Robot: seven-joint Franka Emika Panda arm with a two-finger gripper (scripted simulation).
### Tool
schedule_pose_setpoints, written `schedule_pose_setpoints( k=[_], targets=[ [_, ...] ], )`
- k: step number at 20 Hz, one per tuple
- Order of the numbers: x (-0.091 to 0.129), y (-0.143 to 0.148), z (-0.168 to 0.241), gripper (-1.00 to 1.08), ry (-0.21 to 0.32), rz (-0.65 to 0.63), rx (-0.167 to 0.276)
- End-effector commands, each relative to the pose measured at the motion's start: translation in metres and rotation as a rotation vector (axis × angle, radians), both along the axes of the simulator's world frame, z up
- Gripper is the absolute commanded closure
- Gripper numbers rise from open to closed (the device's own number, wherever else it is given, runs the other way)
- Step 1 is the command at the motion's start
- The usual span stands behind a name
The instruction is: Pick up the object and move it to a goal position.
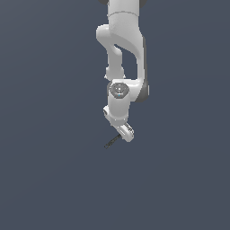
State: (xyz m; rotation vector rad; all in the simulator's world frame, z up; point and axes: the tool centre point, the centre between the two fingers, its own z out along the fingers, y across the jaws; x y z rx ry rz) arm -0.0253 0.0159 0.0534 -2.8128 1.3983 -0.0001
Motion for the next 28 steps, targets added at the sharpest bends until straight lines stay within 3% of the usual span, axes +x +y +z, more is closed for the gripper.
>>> schedule_pose_setpoints(
  k=[1, 13, 14, 28],
  targets=[
    [-0.001, 0.0, -0.007, -0.92, 0.001, -0.001, 0.0],
    [0.0, 0.0, -0.046, -0.92, 0.0, -0.005, 0.0],
    [0.0, 0.0, -0.046, 1.08, 0.0, -0.005, 0.0],
    [-0.001, -0.005, -0.04, 1.08, 0.0, -0.009, -0.001]
  ],
)
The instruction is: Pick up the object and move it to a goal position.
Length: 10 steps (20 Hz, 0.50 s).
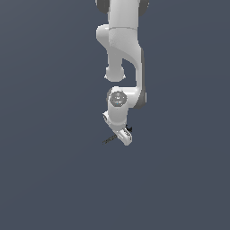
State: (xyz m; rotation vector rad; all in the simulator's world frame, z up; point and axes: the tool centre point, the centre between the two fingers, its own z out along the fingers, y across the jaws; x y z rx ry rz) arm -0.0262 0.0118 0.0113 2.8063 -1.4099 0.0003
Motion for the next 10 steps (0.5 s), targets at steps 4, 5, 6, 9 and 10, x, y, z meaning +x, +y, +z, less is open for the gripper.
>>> schedule_pose_setpoints(
  k=[4, 5, 6, 9, 10],
  targets=[
    [0.0, -0.007, 0.015, 1.08, -0.001, 0.0, 0.001],
    [-0.001, -0.009, 0.019, 1.08, -0.001, 0.0, 0.001],
    [-0.001, -0.012, 0.025, 1.08, -0.001, 0.0, 0.001],
    [-0.002, -0.021, 0.043, 1.08, -0.001, 0.0, 0.001],
    [-0.003, -0.024, 0.051, 1.08, -0.001, 0.0, 0.001]
  ],
)
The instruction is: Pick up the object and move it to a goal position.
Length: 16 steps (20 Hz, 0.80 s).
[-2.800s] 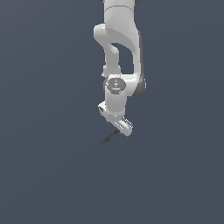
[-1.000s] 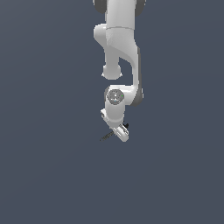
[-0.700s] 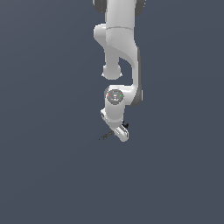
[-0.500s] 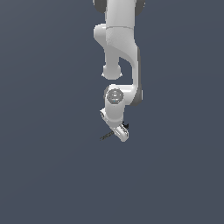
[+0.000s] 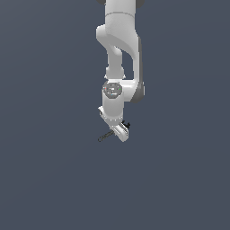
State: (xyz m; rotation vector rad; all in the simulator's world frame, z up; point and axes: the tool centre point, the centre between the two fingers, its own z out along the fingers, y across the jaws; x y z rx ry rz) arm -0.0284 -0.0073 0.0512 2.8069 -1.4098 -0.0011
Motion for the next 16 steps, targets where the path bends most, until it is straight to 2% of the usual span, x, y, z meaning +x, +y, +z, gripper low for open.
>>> schedule_pose_setpoints(
  k=[1, 16],
  targets=[
    [-0.001, -0.009, 0.019, 1.08, -0.001, -0.001, 0.0],
    [-0.008, -0.087, 0.181, 1.08, -0.001, -0.001, 0.001]
  ],
)
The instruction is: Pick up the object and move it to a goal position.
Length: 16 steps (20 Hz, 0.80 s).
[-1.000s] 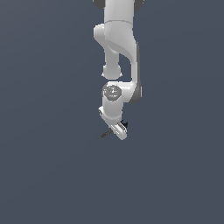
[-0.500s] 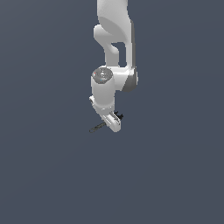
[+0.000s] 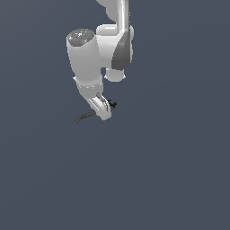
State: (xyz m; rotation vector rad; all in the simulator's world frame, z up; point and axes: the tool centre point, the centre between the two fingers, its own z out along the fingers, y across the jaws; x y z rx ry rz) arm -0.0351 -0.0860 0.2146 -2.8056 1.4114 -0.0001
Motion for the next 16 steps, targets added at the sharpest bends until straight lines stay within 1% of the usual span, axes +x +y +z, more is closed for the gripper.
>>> schedule_pose_setpoints(
  k=[1, 12, 16],
  targets=[
    [-0.002, -0.014, 0.029, 1.08, 0.001, 0.0, 0.0],
    [-0.003, -0.069, 0.145, 1.08, 0.001, 0.002, -0.001],
    [-0.003, -0.085, 0.18, 1.08, 0.001, 0.003, -0.001]
  ],
)
